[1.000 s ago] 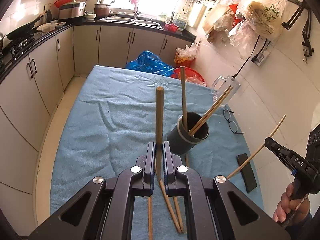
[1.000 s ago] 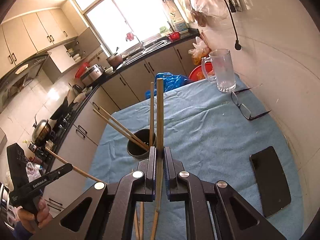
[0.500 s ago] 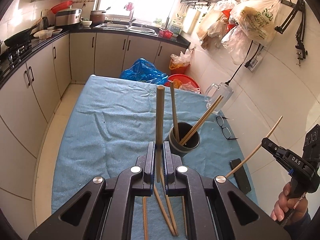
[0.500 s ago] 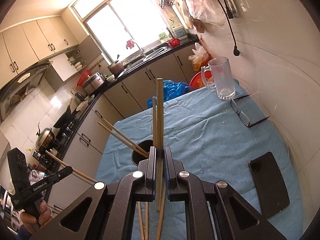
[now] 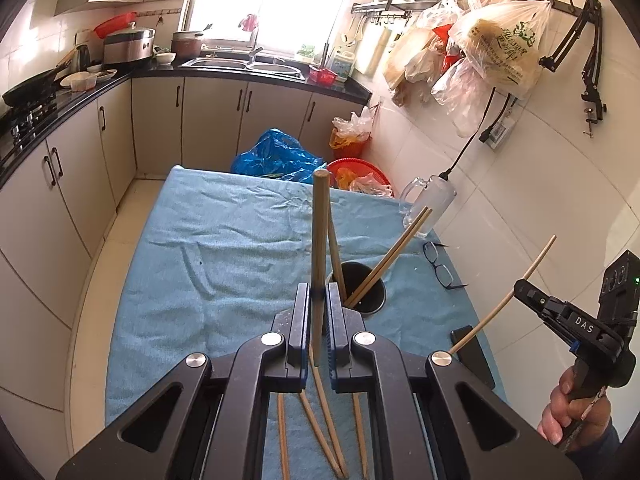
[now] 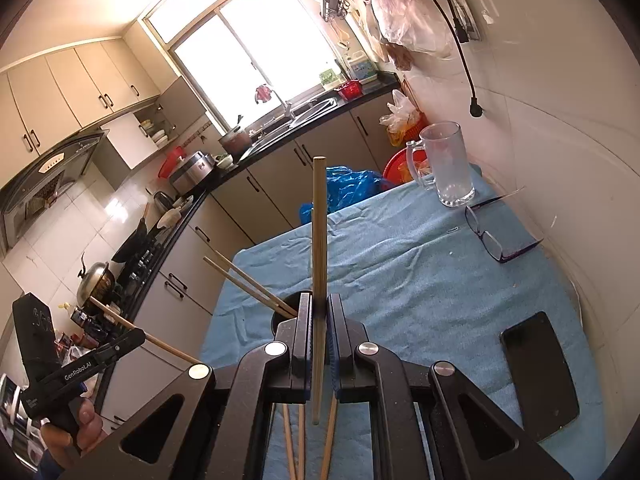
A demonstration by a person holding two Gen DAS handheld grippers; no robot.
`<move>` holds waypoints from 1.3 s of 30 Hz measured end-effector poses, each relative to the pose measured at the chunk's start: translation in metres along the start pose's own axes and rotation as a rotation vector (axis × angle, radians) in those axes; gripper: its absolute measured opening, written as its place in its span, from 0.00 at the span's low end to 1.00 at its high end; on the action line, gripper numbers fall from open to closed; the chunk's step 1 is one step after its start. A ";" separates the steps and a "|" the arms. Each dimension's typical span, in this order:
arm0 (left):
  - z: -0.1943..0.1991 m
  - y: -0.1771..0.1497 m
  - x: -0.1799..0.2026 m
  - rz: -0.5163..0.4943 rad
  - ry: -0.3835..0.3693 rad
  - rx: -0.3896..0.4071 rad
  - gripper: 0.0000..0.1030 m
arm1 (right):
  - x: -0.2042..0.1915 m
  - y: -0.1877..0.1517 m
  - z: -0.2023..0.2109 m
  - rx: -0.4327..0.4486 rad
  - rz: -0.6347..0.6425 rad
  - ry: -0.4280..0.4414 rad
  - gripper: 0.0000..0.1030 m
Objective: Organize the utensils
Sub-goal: 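Lift the left gripper's chopstick over the black cup while the right gripper carries its chopstick there, then open the left gripper over the black cup while the right gripper releases its chopstick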
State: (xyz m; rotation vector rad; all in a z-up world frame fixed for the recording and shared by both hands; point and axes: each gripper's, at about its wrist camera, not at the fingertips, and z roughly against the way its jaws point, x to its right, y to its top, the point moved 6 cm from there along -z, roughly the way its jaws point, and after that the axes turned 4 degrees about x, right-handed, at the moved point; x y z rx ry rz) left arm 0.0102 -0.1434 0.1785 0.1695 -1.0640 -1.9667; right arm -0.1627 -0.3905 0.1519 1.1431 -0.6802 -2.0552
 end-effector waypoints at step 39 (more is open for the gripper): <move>-0.084 0.050 0.026 0.007 -0.036 -0.033 0.06 | 0.005 0.053 -0.108 -0.019 -0.105 -0.061 0.07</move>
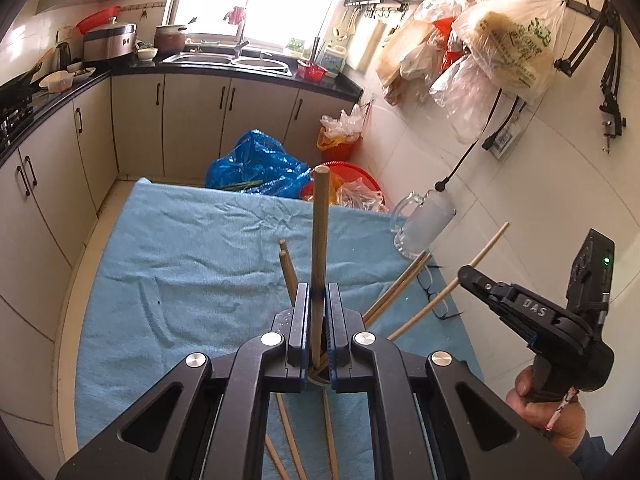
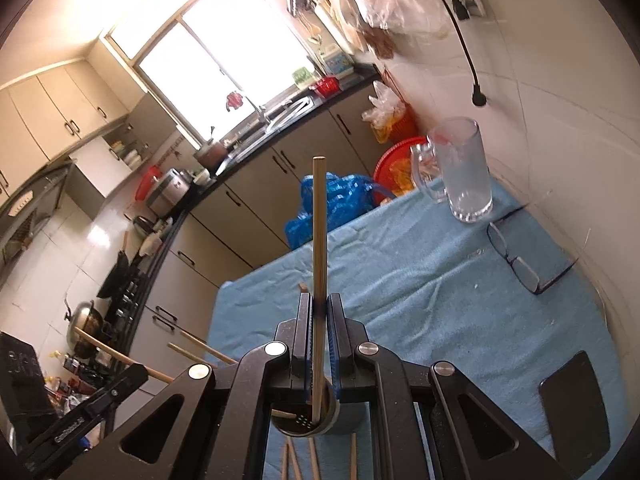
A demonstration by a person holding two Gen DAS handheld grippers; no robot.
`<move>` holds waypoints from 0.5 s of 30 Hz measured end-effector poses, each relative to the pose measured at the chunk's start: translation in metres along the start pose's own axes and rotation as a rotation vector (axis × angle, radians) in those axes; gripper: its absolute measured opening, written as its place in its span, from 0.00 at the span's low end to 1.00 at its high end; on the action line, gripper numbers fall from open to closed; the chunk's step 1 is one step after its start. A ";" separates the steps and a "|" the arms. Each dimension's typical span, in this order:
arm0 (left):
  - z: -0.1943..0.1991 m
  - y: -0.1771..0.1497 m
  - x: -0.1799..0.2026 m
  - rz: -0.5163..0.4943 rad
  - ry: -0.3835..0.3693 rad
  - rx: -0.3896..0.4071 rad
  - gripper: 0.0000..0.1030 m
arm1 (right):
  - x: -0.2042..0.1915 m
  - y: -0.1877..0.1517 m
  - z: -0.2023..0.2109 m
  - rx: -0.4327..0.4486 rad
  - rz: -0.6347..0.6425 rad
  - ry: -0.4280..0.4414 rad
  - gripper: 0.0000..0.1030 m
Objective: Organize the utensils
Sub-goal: 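Open the left gripper over the black cup while the right gripper releases its chopstick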
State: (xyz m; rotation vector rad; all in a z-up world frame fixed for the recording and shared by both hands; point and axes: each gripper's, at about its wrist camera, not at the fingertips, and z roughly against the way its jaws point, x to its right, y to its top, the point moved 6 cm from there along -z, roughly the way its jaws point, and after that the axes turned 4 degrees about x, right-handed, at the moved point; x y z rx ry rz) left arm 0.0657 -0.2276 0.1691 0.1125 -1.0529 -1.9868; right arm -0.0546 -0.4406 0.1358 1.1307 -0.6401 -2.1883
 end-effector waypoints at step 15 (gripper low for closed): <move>-0.021 -0.013 -0.010 0.004 0.031 -0.042 0.07 | 0.003 -0.035 -0.036 -0.133 0.012 0.003 0.08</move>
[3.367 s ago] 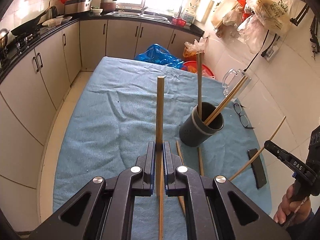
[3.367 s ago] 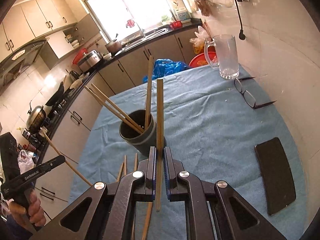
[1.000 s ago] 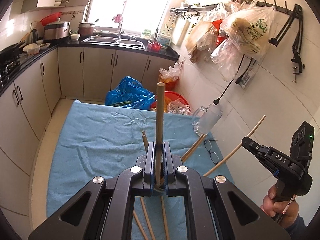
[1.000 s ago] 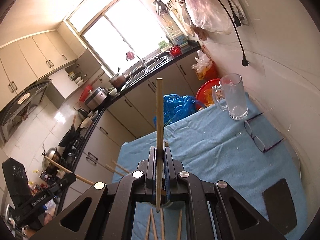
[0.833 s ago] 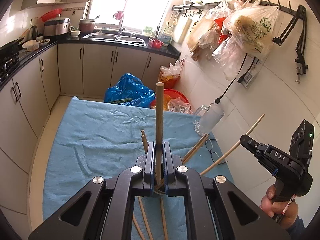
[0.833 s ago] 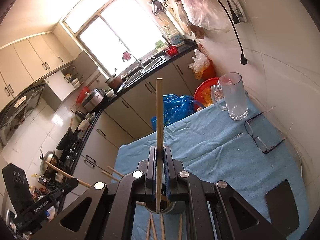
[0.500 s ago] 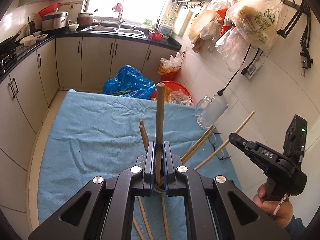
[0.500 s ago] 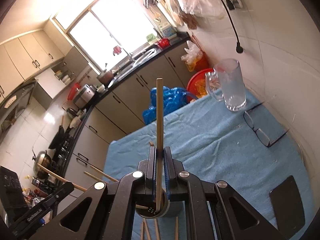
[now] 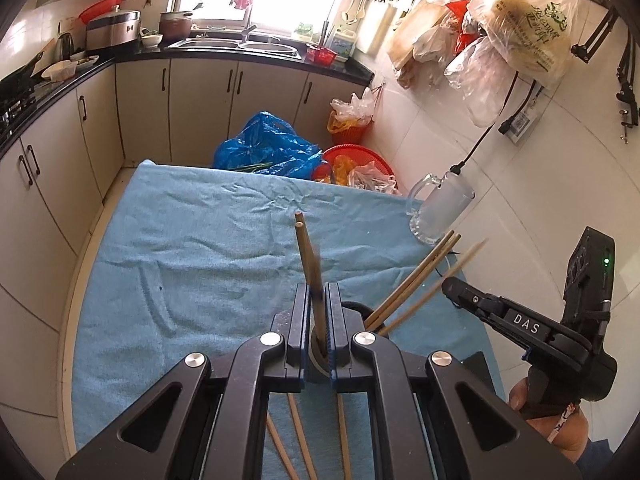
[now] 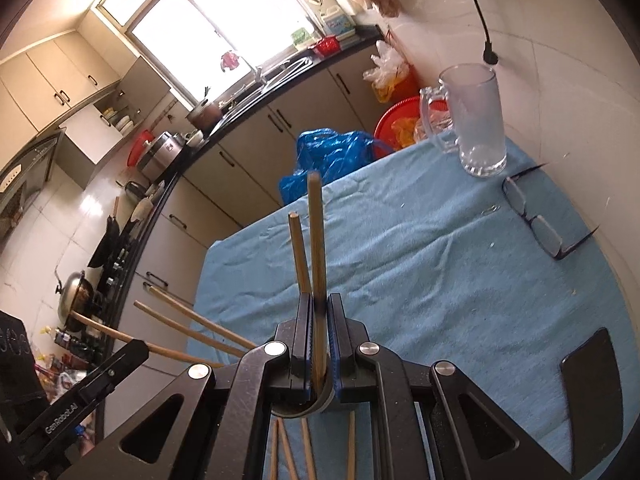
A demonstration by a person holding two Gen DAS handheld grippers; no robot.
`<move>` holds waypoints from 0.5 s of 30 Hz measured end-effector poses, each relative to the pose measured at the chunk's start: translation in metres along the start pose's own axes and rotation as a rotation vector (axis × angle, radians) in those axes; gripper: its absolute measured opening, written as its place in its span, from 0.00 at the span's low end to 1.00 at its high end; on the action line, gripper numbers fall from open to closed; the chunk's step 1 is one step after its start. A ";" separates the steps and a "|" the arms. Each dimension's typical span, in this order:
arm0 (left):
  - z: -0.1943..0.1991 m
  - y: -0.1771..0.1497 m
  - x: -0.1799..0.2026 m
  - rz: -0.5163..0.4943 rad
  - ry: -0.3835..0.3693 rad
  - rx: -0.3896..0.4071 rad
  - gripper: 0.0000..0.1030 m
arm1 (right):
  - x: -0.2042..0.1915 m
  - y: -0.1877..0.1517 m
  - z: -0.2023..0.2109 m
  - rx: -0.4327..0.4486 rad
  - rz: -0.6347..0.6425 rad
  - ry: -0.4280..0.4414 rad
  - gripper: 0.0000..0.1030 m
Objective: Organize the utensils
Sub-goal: 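Open the left gripper over the black cup while the right gripper releases its chopstick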
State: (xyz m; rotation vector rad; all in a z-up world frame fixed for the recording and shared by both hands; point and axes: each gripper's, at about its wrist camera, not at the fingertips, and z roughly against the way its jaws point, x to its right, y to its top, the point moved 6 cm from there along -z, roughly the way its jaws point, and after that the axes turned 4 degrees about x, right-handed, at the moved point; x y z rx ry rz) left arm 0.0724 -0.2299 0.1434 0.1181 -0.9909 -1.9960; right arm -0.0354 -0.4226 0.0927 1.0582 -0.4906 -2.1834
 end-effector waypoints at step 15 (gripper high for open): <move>0.054 0.013 -0.004 0.026 -0.010 0.115 0.33 | 0.011 0.001 0.060 0.089 -0.013 -0.013 0.40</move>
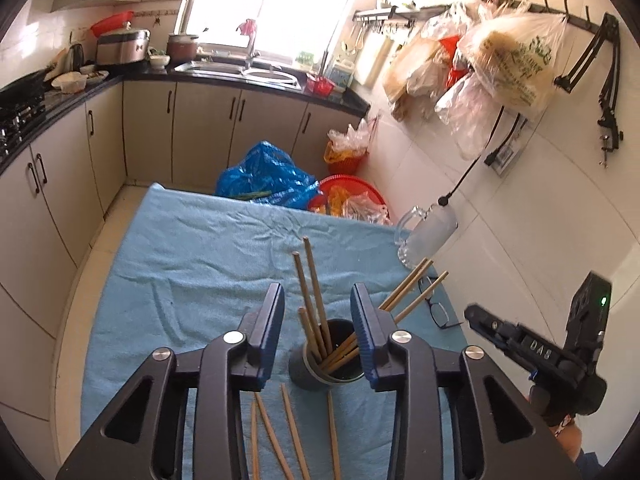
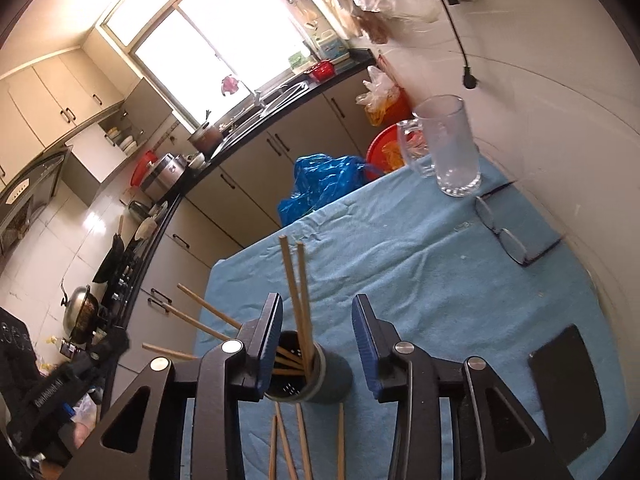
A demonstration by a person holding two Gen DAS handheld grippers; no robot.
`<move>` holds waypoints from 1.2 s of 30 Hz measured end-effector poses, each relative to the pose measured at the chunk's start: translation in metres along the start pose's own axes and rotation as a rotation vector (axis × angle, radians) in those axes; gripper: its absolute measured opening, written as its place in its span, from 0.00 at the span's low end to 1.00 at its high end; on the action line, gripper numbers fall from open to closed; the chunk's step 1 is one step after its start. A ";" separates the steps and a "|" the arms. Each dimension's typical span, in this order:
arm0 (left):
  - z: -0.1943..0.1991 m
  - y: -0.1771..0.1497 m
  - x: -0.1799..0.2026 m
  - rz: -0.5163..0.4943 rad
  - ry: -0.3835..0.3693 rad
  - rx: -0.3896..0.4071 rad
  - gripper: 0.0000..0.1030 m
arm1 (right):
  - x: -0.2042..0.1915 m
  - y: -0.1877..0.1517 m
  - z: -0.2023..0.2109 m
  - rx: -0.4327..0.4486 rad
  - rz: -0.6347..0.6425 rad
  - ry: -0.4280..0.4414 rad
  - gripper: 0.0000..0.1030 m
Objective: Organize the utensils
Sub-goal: 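Open the left gripper over the black cup while the right gripper releases its chopstick, then withdraw both open grippers from the black cup toward the chopsticks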
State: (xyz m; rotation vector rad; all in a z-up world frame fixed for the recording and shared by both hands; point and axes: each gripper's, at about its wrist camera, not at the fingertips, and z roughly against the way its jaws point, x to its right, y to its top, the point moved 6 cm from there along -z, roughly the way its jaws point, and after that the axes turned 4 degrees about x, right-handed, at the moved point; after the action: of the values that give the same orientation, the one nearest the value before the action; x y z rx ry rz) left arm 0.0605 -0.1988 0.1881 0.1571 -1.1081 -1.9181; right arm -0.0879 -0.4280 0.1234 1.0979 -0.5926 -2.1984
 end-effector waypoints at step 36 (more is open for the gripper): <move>-0.022 -0.185 -0.069 0.035 0.115 -0.349 0.36 | 0.022 -0.168 -0.027 -0.328 0.048 -0.048 0.42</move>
State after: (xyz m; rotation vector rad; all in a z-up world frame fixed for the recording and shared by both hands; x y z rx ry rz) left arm -0.0044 -0.1227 0.0159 0.0532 -0.6836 -2.0111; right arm -0.1296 -0.3257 -0.0085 0.8521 -0.2611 -2.1876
